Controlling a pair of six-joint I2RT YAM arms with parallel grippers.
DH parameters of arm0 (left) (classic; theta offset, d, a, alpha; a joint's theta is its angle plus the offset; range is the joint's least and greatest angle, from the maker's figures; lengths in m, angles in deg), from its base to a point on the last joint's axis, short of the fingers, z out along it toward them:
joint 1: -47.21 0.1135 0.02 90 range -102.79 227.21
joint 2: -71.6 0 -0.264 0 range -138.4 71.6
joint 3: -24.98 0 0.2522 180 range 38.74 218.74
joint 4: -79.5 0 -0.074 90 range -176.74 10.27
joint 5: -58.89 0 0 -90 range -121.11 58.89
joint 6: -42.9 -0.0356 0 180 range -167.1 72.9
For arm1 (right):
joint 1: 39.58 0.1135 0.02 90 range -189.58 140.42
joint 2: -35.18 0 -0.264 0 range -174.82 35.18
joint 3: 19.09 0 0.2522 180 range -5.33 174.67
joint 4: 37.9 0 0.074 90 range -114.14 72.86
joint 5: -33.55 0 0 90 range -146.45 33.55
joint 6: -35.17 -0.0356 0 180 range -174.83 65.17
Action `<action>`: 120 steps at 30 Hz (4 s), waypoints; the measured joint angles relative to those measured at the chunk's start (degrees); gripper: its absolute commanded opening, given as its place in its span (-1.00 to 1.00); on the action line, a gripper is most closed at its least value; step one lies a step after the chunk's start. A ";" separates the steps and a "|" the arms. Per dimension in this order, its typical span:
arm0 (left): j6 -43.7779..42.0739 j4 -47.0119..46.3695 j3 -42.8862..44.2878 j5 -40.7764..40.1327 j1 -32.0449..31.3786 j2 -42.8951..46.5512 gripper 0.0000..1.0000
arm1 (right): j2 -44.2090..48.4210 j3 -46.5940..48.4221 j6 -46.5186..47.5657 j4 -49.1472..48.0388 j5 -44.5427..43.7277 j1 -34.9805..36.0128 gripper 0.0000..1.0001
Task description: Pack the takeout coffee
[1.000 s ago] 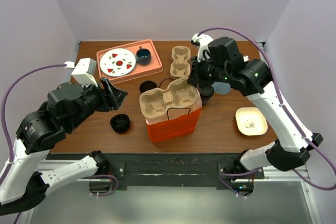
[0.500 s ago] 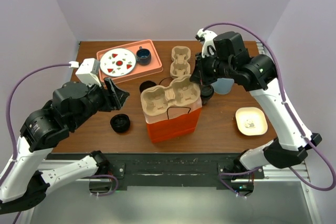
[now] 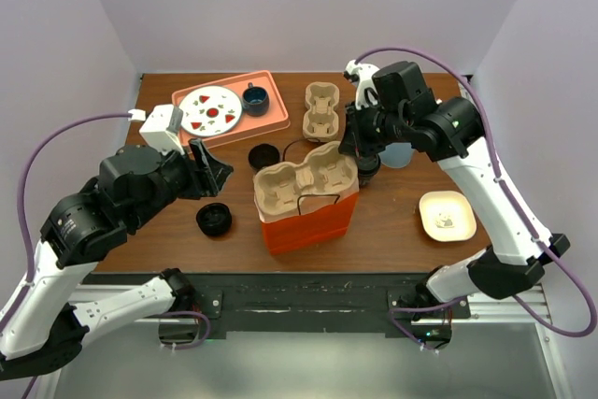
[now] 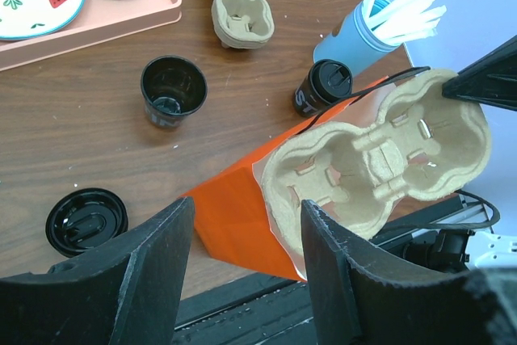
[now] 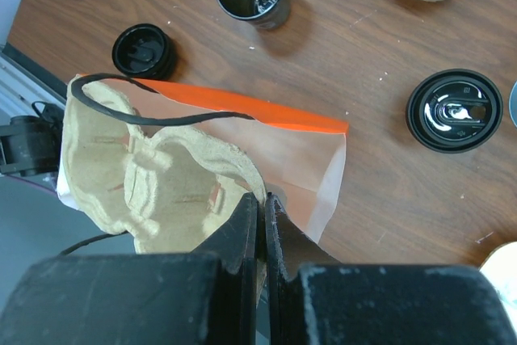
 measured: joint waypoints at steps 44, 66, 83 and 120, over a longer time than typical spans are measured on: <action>-0.15 -0.37 -0.66 1.05 0.00 -0.31 0.22 | 0.00 -1.73 -2.78 1.81 0.15 -2.25 -1.00; -0.13 -0.31 -0.87 1.03 0.00 1.05 0.22 | 1.68 -11.15 -6.01 -4.02 3.08 -2.58 -1.00; -0.11 0.24 -0.87 0.59 0.00 1.44 0.23 | 3.63 -16.72 -6.01 -11.30 2.93 -2.56 -0.03; 5.64 -1.60 -12.85 10.40 0.00 -7.76 -1.00 | 5.05 -19.63 -4.70 -5.03 -0.83 -2.56 -0.64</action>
